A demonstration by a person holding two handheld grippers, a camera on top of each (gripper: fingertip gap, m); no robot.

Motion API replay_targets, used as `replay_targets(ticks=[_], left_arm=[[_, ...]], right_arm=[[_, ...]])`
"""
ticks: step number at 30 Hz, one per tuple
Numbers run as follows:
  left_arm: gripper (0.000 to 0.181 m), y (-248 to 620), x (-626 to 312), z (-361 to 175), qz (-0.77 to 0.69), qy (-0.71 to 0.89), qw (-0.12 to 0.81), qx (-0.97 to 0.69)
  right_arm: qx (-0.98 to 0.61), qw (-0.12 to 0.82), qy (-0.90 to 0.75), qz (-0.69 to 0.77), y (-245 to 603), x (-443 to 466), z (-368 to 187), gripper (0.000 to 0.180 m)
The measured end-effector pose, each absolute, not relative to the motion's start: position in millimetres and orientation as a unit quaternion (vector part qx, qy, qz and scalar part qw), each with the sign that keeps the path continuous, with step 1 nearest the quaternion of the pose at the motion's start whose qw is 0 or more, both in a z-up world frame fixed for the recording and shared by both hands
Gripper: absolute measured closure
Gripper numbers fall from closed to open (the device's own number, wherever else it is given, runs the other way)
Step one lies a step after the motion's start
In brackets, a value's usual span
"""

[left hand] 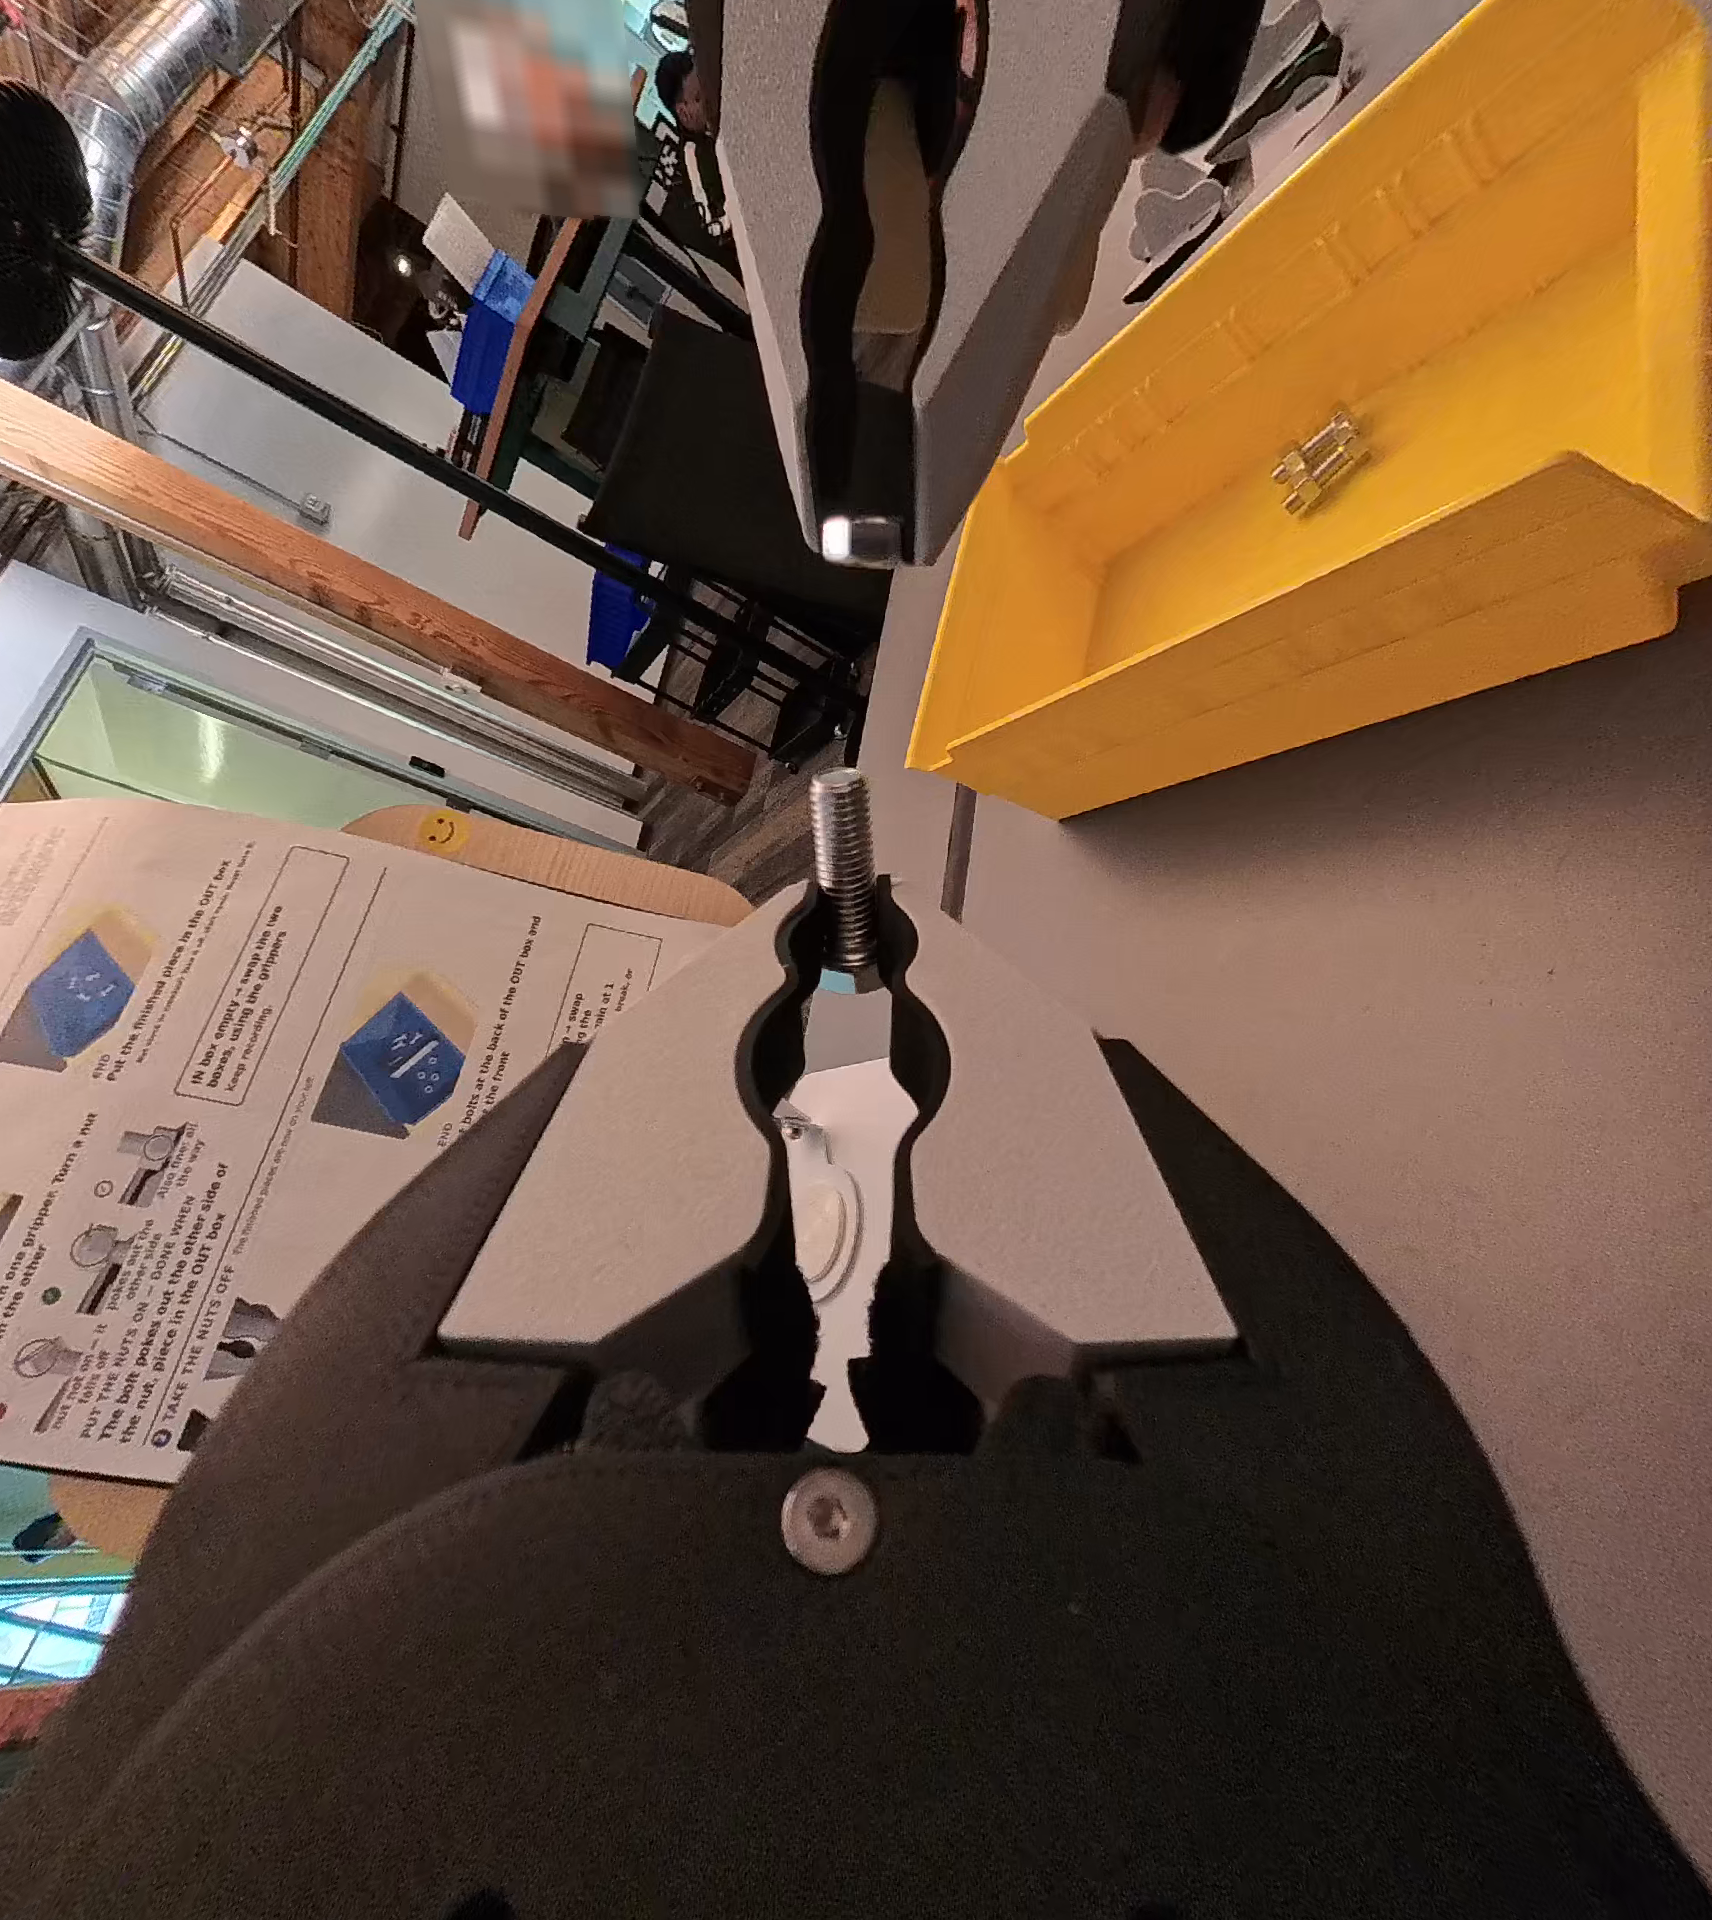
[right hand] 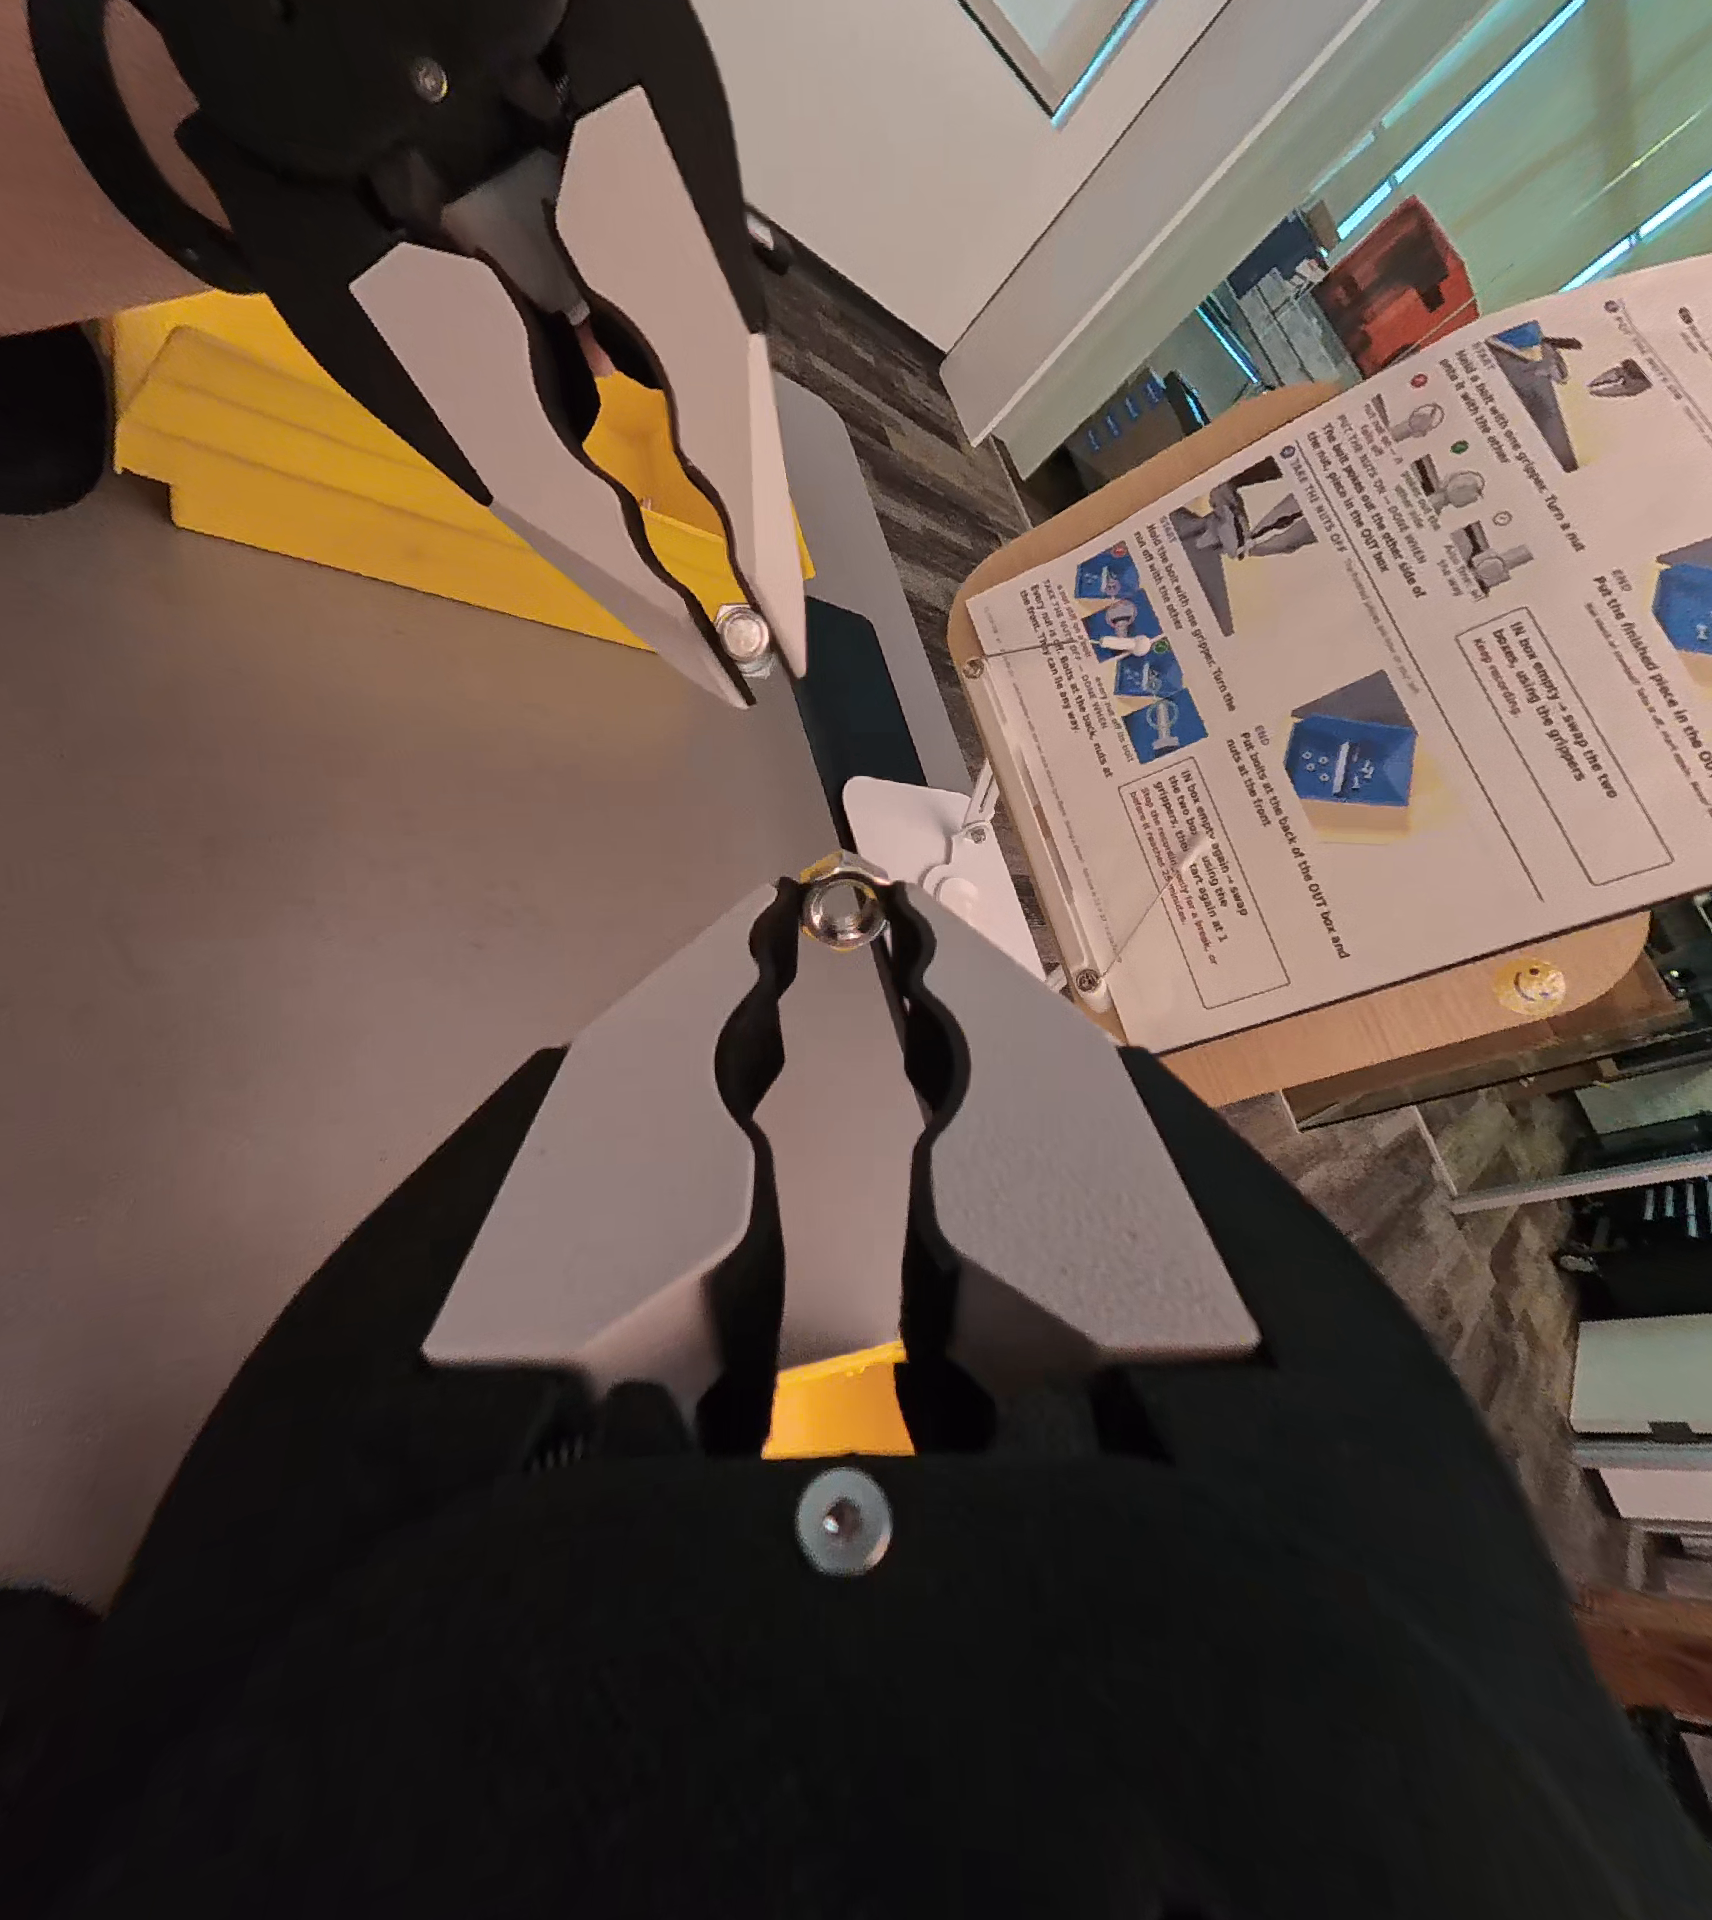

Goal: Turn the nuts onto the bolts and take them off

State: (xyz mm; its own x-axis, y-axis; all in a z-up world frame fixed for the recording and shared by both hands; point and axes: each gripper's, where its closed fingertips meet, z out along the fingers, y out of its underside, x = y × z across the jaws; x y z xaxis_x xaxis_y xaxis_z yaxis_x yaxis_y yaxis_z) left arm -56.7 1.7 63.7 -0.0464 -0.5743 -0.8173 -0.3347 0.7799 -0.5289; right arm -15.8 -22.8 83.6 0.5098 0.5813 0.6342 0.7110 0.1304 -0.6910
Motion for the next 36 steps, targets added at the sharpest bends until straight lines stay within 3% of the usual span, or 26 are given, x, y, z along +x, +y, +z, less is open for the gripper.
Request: replay_targets(ticks=[36], left_arm=[[0.174, -1.9, -52.2, 38.5, -0.050, 0.758, 0.585, -0.284]], right_arm=[[-0.597, 0.550, -0.581, -0.060, -21.5, -62.0, 55.1, 0.163]])
